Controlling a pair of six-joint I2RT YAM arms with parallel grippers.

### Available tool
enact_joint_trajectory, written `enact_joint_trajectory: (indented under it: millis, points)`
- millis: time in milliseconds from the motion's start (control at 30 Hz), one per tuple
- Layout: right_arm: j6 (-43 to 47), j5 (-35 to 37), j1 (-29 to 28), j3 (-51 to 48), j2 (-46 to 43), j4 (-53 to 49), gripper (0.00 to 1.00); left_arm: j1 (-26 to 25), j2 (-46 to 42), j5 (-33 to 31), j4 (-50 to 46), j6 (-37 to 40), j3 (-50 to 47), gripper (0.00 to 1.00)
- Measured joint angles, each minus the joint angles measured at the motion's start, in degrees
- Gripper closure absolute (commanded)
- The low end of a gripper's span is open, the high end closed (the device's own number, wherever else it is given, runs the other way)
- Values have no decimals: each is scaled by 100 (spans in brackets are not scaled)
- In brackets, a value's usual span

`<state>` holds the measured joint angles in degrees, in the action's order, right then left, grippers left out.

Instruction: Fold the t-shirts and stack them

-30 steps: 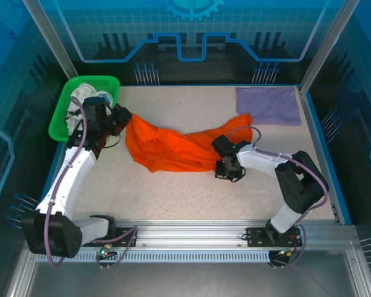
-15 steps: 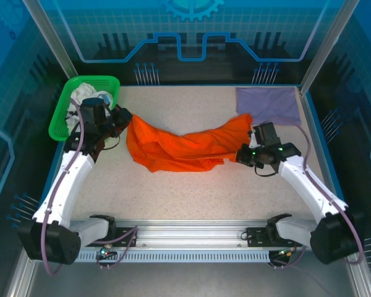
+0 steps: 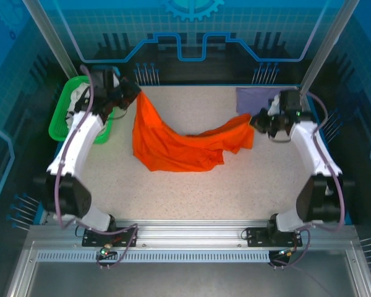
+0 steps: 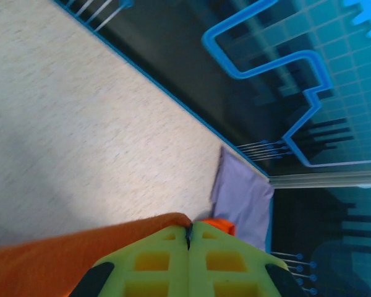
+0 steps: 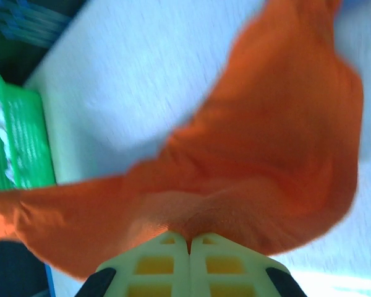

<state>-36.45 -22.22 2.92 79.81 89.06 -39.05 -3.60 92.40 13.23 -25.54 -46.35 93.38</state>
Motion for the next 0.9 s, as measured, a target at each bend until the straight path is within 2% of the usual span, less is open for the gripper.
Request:
enact_joint_trajectory:
  millis: [133,267,367,433,533,700,733,800,833,867,900]
  points:
    - [-173,-96,140,2522,1585,-44,100,52,1615,442,-179,31,2437,100]
    - [-254,-160,153,5222,2796,-490,100,177,3294,901,-411,37,5692,100]
    - [-192,-201,153,6472,2900,-868,100,278,3106,1106,-214,20,5855,100]
    - [-72,-236,153,6625,2551,-938,100,317,2581,1244,-9,24,5399,100]
    - [160,-334,153,5549,1292,-850,100,293,1244,1519,422,46,3941,100]
    - [527,-463,166,2124,-1606,-439,100,-26,-1572,1862,857,350,789,100]
    - [573,-501,170,1456,-2092,-407,100,-70,-2159,1908,885,402,90,93]
    - [656,-608,175,17,-3058,-293,100,-81,-3241,1928,870,461,-1274,96]
    - [678,-658,177,-614,-3407,-310,100,-72,-3797,1897,739,494,-1941,88]
    - [695,-693,177,-1285,-3709,-348,96,-70,-4291,1823,492,564,-2551,67]
    - [710,-684,181,-1799,-3893,-428,86,-70,-4673,1696,247,612,-2999,66]
